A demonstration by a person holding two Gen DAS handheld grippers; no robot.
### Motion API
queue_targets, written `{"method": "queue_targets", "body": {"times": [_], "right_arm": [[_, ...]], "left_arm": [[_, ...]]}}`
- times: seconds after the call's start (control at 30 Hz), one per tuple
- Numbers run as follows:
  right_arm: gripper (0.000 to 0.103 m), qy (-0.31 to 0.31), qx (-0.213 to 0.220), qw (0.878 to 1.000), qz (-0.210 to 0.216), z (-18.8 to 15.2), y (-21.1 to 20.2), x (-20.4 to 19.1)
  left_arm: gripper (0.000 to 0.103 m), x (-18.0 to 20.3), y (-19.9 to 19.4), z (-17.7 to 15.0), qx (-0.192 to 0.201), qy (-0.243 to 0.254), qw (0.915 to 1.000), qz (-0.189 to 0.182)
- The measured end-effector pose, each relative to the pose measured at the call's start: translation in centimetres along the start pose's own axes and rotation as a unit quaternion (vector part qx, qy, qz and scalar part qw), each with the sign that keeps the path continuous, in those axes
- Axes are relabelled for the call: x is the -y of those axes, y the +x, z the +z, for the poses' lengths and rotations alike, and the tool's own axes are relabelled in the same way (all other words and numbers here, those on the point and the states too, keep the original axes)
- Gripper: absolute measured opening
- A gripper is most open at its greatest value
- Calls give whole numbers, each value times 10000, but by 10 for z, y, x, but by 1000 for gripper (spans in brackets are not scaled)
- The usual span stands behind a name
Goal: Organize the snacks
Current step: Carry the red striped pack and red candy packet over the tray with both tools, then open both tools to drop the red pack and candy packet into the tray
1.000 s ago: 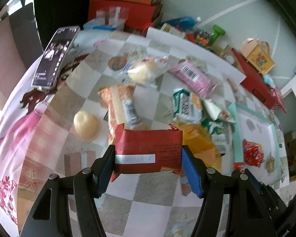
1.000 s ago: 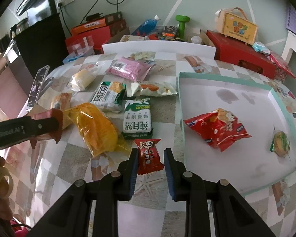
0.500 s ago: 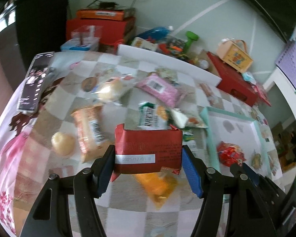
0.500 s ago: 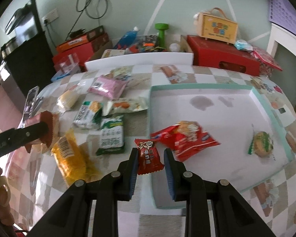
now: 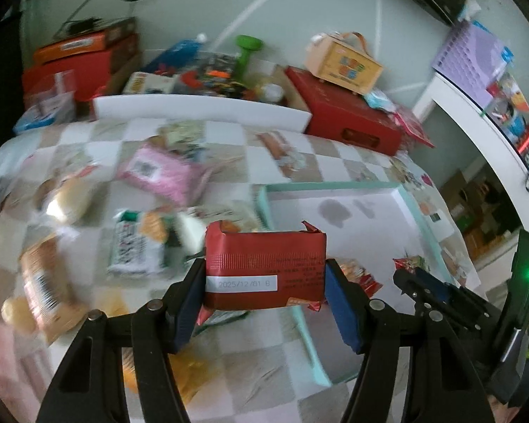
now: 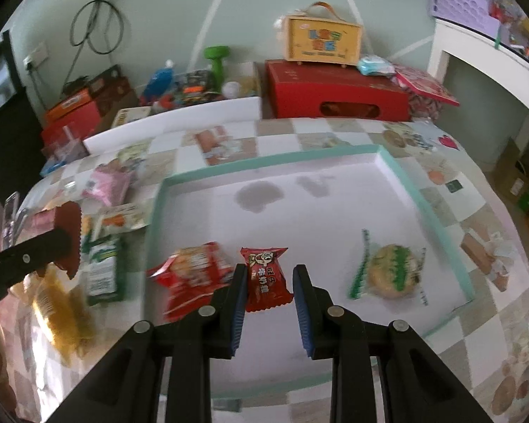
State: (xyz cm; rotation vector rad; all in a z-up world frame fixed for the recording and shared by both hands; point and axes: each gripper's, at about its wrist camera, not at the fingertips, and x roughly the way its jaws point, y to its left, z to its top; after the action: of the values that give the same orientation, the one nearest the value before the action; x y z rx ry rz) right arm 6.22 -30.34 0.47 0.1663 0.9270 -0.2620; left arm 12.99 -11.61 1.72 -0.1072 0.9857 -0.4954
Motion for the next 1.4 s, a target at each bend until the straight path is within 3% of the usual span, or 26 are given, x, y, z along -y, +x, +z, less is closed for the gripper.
{"method": "queue_targets", "body": {"times": [0.3, 0.7, 1.23, 1.27, 1.33, 1.4], "right_arm": [[28, 104, -95, 9997, -187, 13, 19, 27], [28, 10, -292, 9990, -340, 32, 55, 36], [31, 49, -451, 9982, -390, 37, 67, 40], [33, 57, -459, 9981, -398, 37, 66, 40], [49, 94, -490, 9979, -416, 36, 65, 42], [71, 139, -487, 9980, -388, 34, 63, 43]], "left_arm": [[67, 29, 38, 15, -19, 371, 9990, -237], [67, 46, 81, 19, -149, 591, 9974, -382], [75, 49, 76, 24, -158, 622, 9973, -364], [75, 50, 74, 24, -163, 641, 9972, -354], [76, 52, 71, 25, -178, 662, 9971, -336], [79, 52, 68, 25, -180, 662, 9972, -312]]}}
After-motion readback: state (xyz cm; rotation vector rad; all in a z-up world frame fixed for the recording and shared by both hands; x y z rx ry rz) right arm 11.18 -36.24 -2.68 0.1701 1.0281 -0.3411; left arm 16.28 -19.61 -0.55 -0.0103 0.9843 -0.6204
